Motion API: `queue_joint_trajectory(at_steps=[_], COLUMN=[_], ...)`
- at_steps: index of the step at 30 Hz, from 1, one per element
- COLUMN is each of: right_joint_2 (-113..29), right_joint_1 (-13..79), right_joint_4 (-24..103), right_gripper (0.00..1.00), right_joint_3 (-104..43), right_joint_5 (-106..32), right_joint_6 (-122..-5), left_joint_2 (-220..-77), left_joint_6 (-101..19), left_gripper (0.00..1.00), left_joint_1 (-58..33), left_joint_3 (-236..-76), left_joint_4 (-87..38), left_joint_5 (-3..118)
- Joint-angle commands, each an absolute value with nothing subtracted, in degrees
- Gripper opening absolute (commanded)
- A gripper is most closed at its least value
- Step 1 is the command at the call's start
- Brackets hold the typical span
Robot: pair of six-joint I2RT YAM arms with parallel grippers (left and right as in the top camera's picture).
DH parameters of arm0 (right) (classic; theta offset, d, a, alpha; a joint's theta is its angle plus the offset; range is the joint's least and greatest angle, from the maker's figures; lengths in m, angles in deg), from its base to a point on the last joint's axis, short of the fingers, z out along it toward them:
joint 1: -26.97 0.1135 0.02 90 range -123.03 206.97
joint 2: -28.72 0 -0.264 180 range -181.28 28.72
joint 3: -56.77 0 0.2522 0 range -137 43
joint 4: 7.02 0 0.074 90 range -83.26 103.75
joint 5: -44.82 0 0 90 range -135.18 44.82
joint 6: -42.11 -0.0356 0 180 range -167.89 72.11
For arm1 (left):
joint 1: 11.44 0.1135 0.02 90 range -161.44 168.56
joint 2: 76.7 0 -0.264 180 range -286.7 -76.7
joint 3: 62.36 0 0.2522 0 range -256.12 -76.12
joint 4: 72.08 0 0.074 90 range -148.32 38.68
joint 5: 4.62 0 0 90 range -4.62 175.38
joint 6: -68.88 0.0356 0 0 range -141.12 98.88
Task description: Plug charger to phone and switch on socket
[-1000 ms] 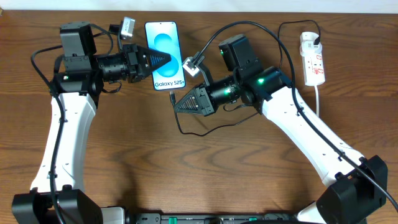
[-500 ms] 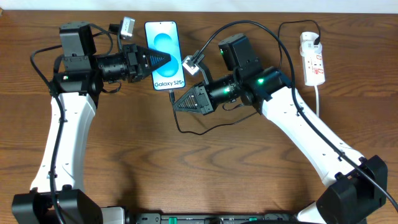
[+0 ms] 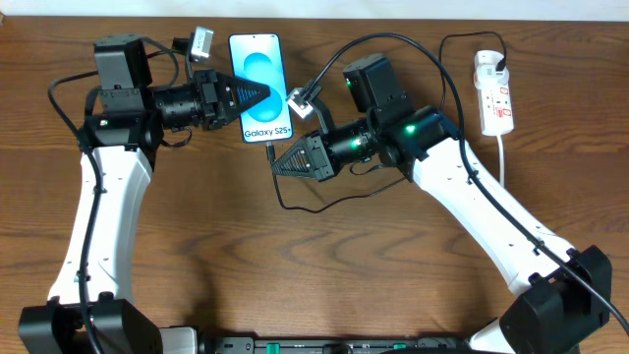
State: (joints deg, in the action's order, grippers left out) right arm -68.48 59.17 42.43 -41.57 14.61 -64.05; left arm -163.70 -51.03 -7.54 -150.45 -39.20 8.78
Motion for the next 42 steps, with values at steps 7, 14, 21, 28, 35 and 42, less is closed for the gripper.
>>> queue_joint_trajectory(at_steps=[7, 14, 21, 28, 35, 42], right_joint_2=[-67.8, -67.8, -67.8, -67.8, -67.8, -67.8], right_joint_1=[59.4, 59.3, 59.3, 59.3, 59.1, 58.8], right_joint_4=[40.7, 39.5, 39.5, 39.5, 39.5, 39.3], right_gripper=[0.01, 0.01, 0.01, 0.01, 0.01, 0.01], right_joint_3=[-41.5, -41.5, -41.5, -41.5, -41.5, -41.5], right_joint_5=[14.7, 14.7, 15.0, 16.1, 16.1, 17.0], right_joint_6=[-65.7, -66.8, -67.6, -67.6, -67.6, -68.1], left_joint_2=[-163.1, -163.1, -163.1, -163.1, -163.1, -163.1], left_joint_6=[-49.8, -48.6, -46.4, -43.9, -40.4, -40.2], left_gripper=[0.07, 0.07, 0.07, 0.07, 0.07, 0.07], left_joint_1=[-7.7, -7.7, -7.7, -7.7, -7.7, -7.7], left_joint_3=[-152.2, -152.2, -152.2, -152.2, -152.2, -152.2], left_joint_4=[-39.6, -39.5, -39.2, -39.1, -39.1, -39.1], left_joint_5=[5.8, 4.8, 4.8, 4.4, -0.5, -0.8])
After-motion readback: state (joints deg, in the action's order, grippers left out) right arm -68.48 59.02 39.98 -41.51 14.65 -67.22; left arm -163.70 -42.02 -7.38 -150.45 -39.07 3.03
